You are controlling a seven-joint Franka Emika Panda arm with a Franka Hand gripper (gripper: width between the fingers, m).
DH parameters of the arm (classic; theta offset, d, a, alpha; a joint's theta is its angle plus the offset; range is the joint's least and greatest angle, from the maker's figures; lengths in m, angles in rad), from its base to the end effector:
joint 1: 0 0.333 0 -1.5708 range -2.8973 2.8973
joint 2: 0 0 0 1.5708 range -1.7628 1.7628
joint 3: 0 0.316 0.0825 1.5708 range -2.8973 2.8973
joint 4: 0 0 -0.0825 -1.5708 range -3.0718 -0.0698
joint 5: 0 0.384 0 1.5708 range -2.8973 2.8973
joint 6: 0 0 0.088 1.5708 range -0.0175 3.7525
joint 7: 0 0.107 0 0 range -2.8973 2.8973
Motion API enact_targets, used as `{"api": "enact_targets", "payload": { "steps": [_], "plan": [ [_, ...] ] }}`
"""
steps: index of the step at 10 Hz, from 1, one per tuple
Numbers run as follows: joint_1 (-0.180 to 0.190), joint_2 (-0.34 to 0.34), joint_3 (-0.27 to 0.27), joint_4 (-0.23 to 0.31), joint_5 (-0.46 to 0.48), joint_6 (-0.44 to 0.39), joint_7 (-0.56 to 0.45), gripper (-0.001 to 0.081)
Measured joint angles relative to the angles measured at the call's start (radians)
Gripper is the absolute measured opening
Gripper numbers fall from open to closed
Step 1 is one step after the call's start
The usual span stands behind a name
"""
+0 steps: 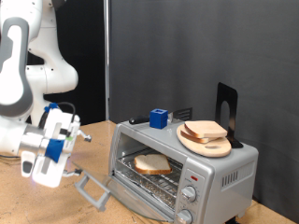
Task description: Make a piece of toast with the oven
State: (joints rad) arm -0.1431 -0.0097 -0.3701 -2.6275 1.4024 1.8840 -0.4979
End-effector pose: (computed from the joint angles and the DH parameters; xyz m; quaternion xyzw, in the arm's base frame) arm 0.3764 -0.1273 0.2512 -0.7091 0.4108 -0.0028 0.5730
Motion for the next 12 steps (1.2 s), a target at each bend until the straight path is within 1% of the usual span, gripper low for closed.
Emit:
{"api": "enact_targets", "payload": {
  "steps": [2, 4, 6, 8, 12],
  "plan": [
    [0.028, -0.052, 0.047, -0.013, 0.046, 0.104, 0.098, 0.0808],
    [0.043, -0.089, 0.08, -0.023, 0.053, 0.161, 0.17, 0.0808],
    [0.05, -0.116, 0.107, -0.029, 0.053, 0.168, 0.195, 0.0808],
    [0.058, -0.149, 0.129, -0.039, 0.053, 0.155, 0.213, 0.0808],
    [0.087, -0.201, 0.192, -0.047, 0.064, 0.159, 0.288, 0.0808]
  ]
}}
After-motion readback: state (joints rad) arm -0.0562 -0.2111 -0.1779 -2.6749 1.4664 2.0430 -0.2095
